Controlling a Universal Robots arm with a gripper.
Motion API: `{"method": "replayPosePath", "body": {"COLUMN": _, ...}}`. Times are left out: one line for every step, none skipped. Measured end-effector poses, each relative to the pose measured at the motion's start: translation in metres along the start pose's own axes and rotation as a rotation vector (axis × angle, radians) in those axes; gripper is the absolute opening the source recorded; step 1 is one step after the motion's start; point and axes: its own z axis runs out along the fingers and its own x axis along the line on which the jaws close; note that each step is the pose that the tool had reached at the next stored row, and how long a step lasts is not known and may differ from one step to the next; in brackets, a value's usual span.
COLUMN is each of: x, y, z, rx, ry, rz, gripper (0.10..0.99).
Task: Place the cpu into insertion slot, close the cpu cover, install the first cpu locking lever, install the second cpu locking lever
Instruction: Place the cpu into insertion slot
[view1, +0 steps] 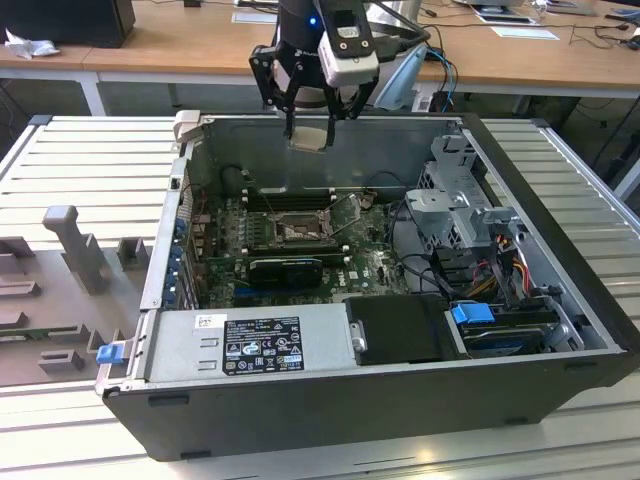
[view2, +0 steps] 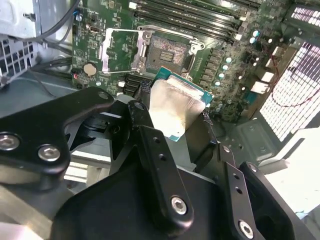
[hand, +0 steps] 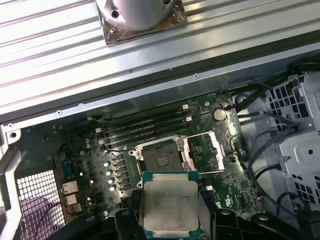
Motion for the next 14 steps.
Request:
{"method": "replayPosePath", "body": {"x": 0.0000, "y": 0.0000, "z": 0.0001, "rx": 0.000, "ry": -0.0014, "rz": 0.016, "gripper": 0.529}}
{"method": "replayPosePath", "body": {"x": 0.0000, "y": 0.0000, "z": 0.0001, "rx": 0.000, "ry": -0.0025, "rz": 0.027, "gripper": 0.529}}
{"method": "replayPosePath", "body": {"x": 0.0000, "y": 0.0000, "z": 0.0003, "rx": -0.001, "ry": -0.0045, "rz": 0.050, "gripper": 0.529}}
{"method": "replayPosePath", "body": {"x": 0.0000, "y": 0.0000, "z": 0.0005, "rx": -0.001, "ry": -0.0065, "rz": 0.073, "gripper": 0.529}}
{"method": "replayPosePath", "body": {"x": 0.0000, "y": -0.0001, "z": 0.0009, "rx": -0.002, "ry": -0.0084, "rz": 0.094, "gripper": 0.529}}
{"method": "replayPosePath", "body": {"x": 0.0000, "y": -0.0001, "z": 0.0011, "rx": -0.002, "ry": -0.0101, "rz": 0.112, "gripper": 0.529}}
{"method": "replayPosePath", "body": {"x": 0.0000, "y": -0.0001, "z": 0.0014, "rx": -0.002, "ry": -0.0114, "rz": 0.127, "gripper": 0.529}}
{"method": "replayPosePath", "body": {"x": 0.0000, "y": -0.0002, "z": 0.0018, "rx": -0.003, "ry": -0.0136, "rz": 0.152, "gripper": 0.529}}
{"method": "replayPosePath", "body": {"x": 0.0000, "y": -0.0002, "z": 0.0022, "rx": -0.003, "ry": -0.0160, "rz": 0.179, "gripper": 0.529}}
{"method": "replayPosePath", "body": {"x": -0.0001, "y": -0.0002, "z": 0.0024, "rx": -0.004, "ry": -0.0178, "rz": 0.199, "gripper": 0.529}}
{"method": "replayPosePath", "body": {"x": -0.0001, "y": -0.0002, "z": 0.0027, "rx": -0.004, "ry": -0.0193, "rz": 0.216, "gripper": 0.529}}
{"method": "replayPosePath", "body": {"x": -0.0001, "y": -0.0003, "z": 0.0031, "rx": -0.005, "ry": -0.0219, "rz": 0.246, "gripper": 0.529}}
{"method": "replayPosePath", "body": {"x": -0.0001, "y": -0.0003, "z": 0.0034, "rx": -0.005, "ry": -0.0239, "rz": 0.268, "gripper": 0.529}}
{"method": "replayPosePath", "body": {"x": -0.0001, "y": -0.0003, "z": 0.0035, "rx": -0.005, "ry": -0.0251, "rz": 0.282, "gripper": 0.529}}
